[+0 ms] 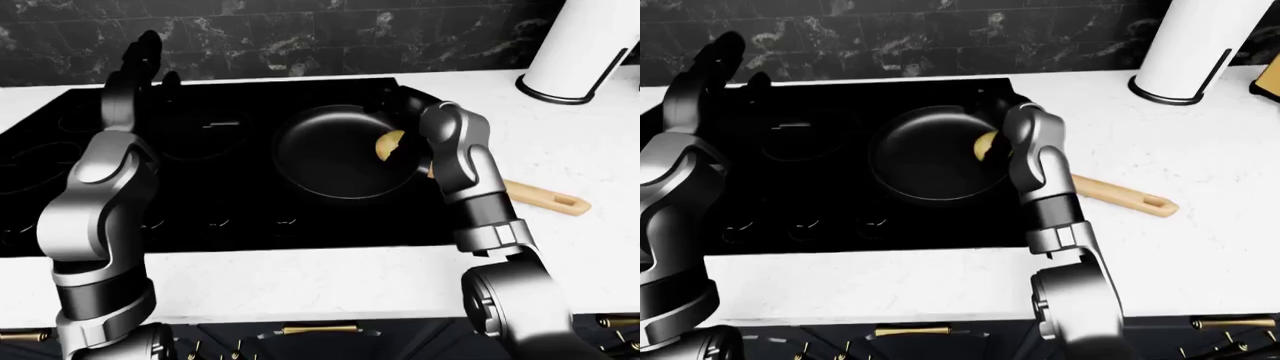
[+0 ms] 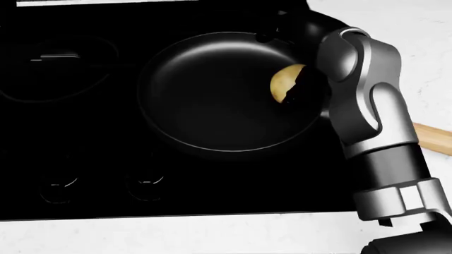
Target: Pick the potato from the pan and place it in the bowl.
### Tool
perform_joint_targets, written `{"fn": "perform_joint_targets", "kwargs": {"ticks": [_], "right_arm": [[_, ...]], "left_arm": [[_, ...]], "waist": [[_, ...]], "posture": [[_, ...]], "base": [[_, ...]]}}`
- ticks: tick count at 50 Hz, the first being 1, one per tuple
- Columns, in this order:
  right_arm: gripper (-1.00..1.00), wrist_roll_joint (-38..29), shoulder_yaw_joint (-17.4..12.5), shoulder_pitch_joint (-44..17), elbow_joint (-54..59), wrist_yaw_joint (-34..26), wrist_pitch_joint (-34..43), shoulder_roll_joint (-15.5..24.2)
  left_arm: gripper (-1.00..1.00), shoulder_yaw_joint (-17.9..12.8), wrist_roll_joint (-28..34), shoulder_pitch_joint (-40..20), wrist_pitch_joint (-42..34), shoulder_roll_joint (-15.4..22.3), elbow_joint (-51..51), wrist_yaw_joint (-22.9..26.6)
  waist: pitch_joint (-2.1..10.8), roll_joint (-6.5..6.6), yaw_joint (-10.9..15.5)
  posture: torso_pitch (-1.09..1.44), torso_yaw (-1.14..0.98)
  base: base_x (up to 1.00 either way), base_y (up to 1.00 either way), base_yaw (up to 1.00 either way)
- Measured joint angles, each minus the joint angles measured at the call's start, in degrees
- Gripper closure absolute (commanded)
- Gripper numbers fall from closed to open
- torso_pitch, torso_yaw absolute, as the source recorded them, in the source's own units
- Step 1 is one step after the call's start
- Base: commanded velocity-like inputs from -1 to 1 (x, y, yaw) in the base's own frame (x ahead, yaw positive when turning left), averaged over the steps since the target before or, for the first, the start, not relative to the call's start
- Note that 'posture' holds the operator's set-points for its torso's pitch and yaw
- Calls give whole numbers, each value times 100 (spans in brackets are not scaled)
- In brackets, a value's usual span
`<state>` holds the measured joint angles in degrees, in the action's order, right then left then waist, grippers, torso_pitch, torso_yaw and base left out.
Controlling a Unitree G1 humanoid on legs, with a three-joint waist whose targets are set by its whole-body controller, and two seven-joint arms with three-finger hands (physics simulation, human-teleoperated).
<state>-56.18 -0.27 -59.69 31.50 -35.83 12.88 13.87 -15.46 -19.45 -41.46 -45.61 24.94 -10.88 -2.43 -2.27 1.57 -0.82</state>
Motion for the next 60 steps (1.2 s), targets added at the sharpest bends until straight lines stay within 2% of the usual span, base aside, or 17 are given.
{"fn": "perform_joint_targets", "kwargs": {"ticks": [12,16,21,24,33,38,40,43,45,46,48,51,54,55,56,58,60], "right_arm": [[-40,156,19,-154,574,430,-134,3],[-23,153,39,-132,589,456,-105,-7],[-21,166,35,-115,569,404,-63,-6],[-9,153,49,-108,510,368,-25,-13],[-15,125,67,-158,611,417,-89,-13],[-8,97,73,-122,575,445,-137,-14],[8,84,72,-119,563,438,-135,-16],[19,69,70,-139,582,426,-133,-20],[18,82,55,-164,605,449,-149,-23],[25,80,63,-166,625,458,-157,-24],[22,61,73,-151,617,486,-163,-25],[36,45,66,-151,598,493,-156,-29],[65,51,65,-189,672,499,-155,-42],[69,54,69,-193,671,486,-143,-48],[89,57,73,-198,674,473,-134,-53],[90,72,71,-225,730,485,-133,-69],[100,81,72,-232,706,478,-97,-95]], "left_arm": [[-100,25,41,-19,61,-6,91,32],[-100,19,47,-22,81,-18,69,31],[-100,1,35,-12,33,-9,38,24],[-100,14,36,-14,36,-20,34,17],[-100,26,42,18,80,-52,81,24],[-100,25,36,40,75,-52,44,25],[-100,23,35,27,74,-44,46,27],[-100,9,33,23,63,-38,25,21],[-100,18,39,30,78,-45,37,21],[-100,23,37,32,79,-46,42,24],[-100,19,29,33,70,-42,32,29],[-100,10,30,47,80,-52,33,24],[-100,18,31,38,87,-56,61,21],[-100,22,31,40,94,-58,62,23],[-100,24,30,41,96,-58,62,25],[-100,24,28,45,94,-61,54,25],[-100,19,23,61,100,-58,40,30]], "waist": [[22,-23,16],[11,-20,25],[-2,-18,27],[-4,-15,31],[6,-11,32],[16,-17,36],[17,-19,37],[19,-15,36],[26,-13,36],[28,-14,38],[26,-15,40],[24,-14,42],[23,-15,39],[21,-14,38],[18,-13,37],[13,-10,34],[6,-5,29]], "posture": [[0,0],[0,0],[0,0],[0,0],[0,0],[0,0],[0,0],[0,0],[0,0],[0,0],[0,0],[0,0],[0,0],[0,0],[0,0],[0,0],[0,0]], "base": [[0,0,0],[0,0,0],[0,0,0],[0,0,0],[0,0,0],[0,0,0],[0,0,0],[0,0,0],[0,0,0],[0,0,0],[0,0,0],[0,0,0],[0,0,0],[0,0,0],[0,0,0],[0,0,0],[0,0,0]]}}
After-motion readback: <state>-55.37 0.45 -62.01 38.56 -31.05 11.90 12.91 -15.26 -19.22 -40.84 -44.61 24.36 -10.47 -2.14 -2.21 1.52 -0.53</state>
